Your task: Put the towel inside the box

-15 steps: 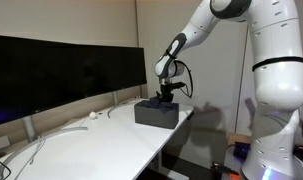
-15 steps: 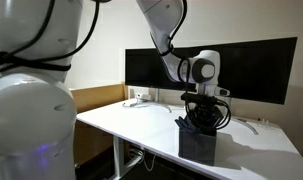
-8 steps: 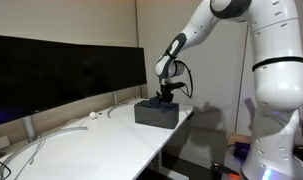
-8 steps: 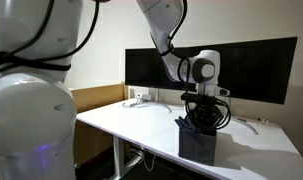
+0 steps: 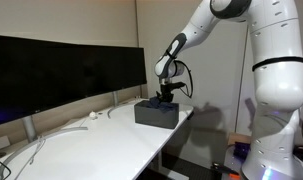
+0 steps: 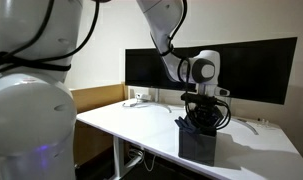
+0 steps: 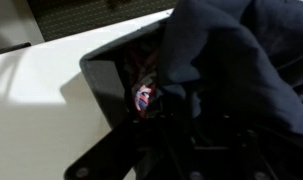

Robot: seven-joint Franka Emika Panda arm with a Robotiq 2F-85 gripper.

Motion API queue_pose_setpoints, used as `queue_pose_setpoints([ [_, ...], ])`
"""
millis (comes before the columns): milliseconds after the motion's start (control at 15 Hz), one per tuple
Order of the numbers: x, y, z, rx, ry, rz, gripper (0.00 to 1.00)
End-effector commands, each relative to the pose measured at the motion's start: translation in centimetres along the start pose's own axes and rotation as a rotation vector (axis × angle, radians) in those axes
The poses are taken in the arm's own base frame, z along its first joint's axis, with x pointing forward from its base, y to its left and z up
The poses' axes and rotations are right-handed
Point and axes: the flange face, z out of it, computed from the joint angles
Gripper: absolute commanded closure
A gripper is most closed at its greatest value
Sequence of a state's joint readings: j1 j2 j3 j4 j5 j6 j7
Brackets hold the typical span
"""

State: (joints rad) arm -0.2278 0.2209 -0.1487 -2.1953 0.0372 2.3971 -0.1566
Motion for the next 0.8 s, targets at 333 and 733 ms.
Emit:
queue_pose_setpoints([
  [333,0.02,0.01,-0.06,0.000,-0.001,0.000,0.63],
  [733,0.13,-0.12,-0.02,0.001,0.008,0.005,0.38],
])
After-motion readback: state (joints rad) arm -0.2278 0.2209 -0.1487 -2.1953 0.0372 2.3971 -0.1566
